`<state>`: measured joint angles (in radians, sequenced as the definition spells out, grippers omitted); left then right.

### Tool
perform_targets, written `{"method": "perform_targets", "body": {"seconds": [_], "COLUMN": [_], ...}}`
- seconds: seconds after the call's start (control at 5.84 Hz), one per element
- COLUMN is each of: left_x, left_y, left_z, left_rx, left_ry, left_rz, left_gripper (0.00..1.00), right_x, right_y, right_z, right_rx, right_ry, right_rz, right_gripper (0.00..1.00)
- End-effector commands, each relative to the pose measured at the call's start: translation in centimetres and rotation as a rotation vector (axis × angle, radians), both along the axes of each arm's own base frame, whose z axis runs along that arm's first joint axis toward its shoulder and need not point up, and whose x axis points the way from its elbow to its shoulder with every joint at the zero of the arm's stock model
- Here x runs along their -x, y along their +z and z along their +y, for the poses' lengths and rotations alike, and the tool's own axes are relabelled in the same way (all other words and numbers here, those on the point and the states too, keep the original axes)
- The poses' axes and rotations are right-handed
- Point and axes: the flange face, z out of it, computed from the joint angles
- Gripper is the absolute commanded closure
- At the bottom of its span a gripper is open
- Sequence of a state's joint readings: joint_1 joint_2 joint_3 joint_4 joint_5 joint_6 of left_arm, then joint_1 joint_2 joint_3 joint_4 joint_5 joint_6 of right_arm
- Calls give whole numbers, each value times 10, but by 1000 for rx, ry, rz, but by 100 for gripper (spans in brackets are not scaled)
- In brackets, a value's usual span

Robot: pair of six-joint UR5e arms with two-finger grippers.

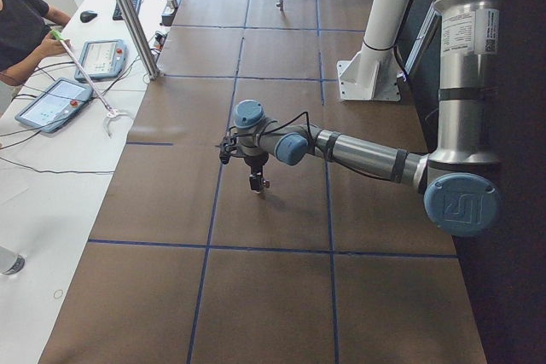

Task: Assemble PPR valve and pipe with both arms
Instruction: 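Lower the left gripper onto the white-and-brass valve and grasp it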

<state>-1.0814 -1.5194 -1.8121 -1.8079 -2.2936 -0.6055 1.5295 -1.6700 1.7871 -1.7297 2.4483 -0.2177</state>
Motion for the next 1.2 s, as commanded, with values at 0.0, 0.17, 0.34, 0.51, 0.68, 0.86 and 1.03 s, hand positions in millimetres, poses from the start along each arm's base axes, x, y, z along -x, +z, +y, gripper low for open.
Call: {"method": "perform_targets", "body": {"seconds": [0.0,0.17,0.34,0.51,0.68,0.86,1.03], "left_x": [-26,-33,-34,-34,-34,-34,-34], "left_y": [-1,3,4,4,4,5,5], "left_z": [-2,-6,-7,-8,-8,-8,-8], "left_rx": [9,16,17,17,17,16,15], "left_ry": [14,20,21,23,23,25,24], "left_rz": [-16,-20,-19,-20,-20,-21,-22], "left_gripper": [0,0,0,3,12,17,29], "right_x": [0,1,1,2,3,3,3], "right_y": [0,0,0,0,0,0,0], "right_z": [0,0,0,0,0,0,0], "right_rx": [-3,-3,-3,-3,-3,-4,-4], "right_ry": [-2,-5,-5,-7,-8,-9,-9], "right_rz": [0,0,1,1,1,1,1], "right_gripper": [0,0,0,0,0,0,0]}}
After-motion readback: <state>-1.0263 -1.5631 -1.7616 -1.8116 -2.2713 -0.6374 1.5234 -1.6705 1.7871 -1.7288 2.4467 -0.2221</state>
